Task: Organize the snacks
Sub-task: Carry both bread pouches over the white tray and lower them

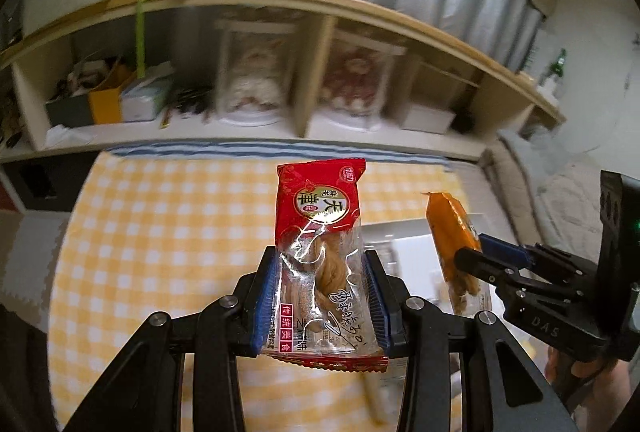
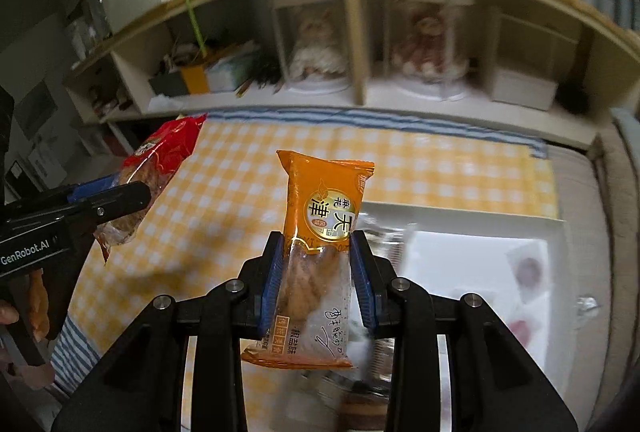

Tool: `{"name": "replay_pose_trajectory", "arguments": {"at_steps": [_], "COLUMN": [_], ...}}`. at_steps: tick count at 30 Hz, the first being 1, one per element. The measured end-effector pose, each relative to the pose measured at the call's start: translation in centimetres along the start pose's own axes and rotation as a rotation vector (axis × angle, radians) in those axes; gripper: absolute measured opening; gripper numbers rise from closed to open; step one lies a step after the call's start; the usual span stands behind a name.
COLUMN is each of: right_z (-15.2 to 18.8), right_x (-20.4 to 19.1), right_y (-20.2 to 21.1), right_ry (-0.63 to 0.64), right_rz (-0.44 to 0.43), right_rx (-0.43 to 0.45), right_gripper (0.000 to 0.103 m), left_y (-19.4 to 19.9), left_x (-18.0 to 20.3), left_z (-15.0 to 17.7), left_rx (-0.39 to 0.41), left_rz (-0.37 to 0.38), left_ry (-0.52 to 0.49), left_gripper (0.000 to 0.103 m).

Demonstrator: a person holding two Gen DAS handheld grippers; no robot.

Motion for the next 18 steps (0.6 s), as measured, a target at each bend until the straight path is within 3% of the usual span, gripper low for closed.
{"name": "replay_pose_trajectory", "arguments": {"at_steps": [6, 18], "right_z": [0.8, 4.4], "right_x": [4.8, 13.4], "right_y": [3.4, 6.1], "right_ry": [-0.024, -0.104], "right_rz": [0.054, 0.099], "right_rx": [0.022, 0.012], "right_gripper": [0.034, 0.034], "left_y": [-1.9, -12.4], "left_x": [5.3, 12.3], "left_z": [0.1, -0.6], "left_rx": [-0.012, -0.101], "left_rz": [0.066, 0.170], "left_ry": [-0.057, -0.205], "left_gripper": [0.040, 0.040]}}
Point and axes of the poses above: each gripper's, at about its wrist camera, not at the fingertips, and y roughly against the way its jaws point, x to its right, z to its underside, the point moved 8 cm from there along -y, roughly the way its jaws point, and after that the axes turned 4 degrees about -z, right-handed, at the moved point
